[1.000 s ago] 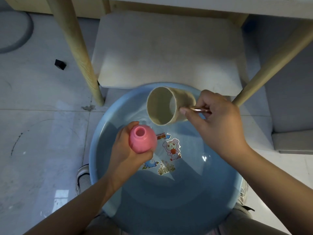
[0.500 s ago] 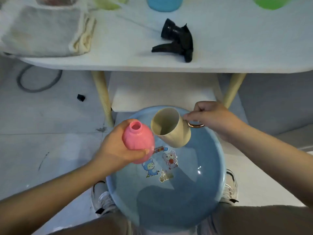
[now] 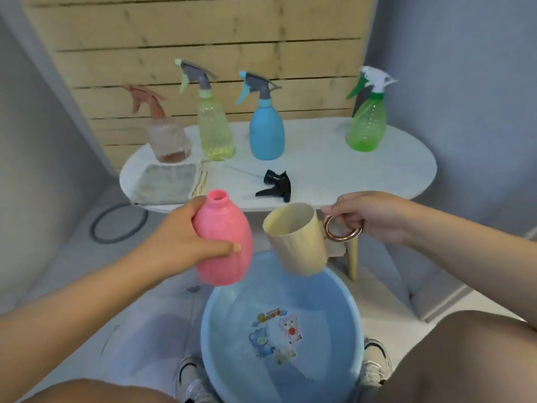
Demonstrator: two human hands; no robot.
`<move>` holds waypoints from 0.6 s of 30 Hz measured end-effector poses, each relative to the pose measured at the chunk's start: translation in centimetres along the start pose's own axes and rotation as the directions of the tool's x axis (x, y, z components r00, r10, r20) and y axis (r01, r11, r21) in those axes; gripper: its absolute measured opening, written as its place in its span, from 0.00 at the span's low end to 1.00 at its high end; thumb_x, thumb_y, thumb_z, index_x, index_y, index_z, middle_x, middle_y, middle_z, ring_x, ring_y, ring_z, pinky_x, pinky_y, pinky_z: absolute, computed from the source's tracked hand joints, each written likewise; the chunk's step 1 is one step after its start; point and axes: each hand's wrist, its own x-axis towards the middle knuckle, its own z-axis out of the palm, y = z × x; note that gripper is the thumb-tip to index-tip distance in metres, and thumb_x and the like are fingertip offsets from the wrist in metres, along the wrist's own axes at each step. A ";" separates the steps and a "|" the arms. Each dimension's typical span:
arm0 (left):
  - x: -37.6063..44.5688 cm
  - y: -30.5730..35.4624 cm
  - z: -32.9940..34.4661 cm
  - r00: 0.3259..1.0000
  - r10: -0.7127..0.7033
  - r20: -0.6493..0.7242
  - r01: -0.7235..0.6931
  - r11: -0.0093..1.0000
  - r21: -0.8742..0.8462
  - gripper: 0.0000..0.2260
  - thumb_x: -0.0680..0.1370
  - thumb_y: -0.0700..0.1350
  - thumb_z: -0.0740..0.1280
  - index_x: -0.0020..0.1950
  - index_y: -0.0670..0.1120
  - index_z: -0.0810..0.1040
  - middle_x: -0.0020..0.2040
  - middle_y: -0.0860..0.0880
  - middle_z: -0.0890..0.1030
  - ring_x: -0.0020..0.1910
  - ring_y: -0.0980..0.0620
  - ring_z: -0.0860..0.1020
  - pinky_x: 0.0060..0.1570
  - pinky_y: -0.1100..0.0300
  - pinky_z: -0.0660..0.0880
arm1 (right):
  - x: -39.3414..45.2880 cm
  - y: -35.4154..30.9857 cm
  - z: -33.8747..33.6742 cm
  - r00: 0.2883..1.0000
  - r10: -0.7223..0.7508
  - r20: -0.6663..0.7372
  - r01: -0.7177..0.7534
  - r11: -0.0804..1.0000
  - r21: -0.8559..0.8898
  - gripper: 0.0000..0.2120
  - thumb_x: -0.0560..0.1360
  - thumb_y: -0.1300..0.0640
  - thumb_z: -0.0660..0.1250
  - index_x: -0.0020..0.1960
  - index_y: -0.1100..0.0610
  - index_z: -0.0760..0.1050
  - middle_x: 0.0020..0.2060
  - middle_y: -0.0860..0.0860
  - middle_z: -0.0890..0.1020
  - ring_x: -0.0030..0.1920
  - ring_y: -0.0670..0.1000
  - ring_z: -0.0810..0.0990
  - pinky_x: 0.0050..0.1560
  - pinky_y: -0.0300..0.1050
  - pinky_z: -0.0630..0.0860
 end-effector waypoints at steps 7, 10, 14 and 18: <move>2.5 4.7 0.4 0.979 -0.015 -0.206 -0.007 0.994 -0.105 0.29 0.66 0.44 0.78 0.64 0.52 0.71 0.54 0.52 0.78 0.51 0.50 0.78 0.48 0.56 0.74 | 1.7 -2.9 -0.1 0.947 -0.025 -0.319 0.100 0.971 0.219 0.09 0.76 0.59 0.66 0.37 0.57 0.72 0.30 0.50 0.70 0.24 0.46 0.61 0.33 0.39 0.62; 3.6 5.6 1.2 0.964 -0.015 -0.267 -0.015 0.994 -0.113 0.31 0.66 0.43 0.77 0.66 0.51 0.70 0.57 0.50 0.77 0.54 0.47 0.76 0.54 0.52 0.75 | 3.5 -2.6 -0.4 0.890 -0.049 -0.453 0.149 0.971 0.187 0.13 0.77 0.54 0.65 0.35 0.56 0.69 0.31 0.50 0.69 0.28 0.48 0.63 0.36 0.41 0.62; 5.1 6.0 2.5 0.962 -0.029 -0.273 -0.010 0.990 -0.141 0.30 0.58 0.50 0.76 0.58 0.56 0.70 0.50 0.54 0.77 0.53 0.47 0.77 0.55 0.50 0.76 | 5.5 -1.7 -1.6 0.834 -0.048 -0.549 0.139 0.983 0.124 0.16 0.79 0.52 0.62 0.34 0.56 0.67 0.29 0.51 0.69 0.30 0.49 0.65 0.40 0.44 0.63; 6.1 5.6 3.7 0.968 -0.036 -0.249 -0.007 0.985 -0.170 0.27 0.63 0.46 0.78 0.56 0.56 0.70 0.48 0.57 0.76 0.51 0.48 0.77 0.52 0.51 0.76 | 6.9 -1.3 -3.3 0.806 -0.037 -0.591 0.113 0.989 0.093 0.15 0.79 0.52 0.60 0.36 0.56 0.67 0.33 0.51 0.71 0.33 0.49 0.67 0.34 0.42 0.62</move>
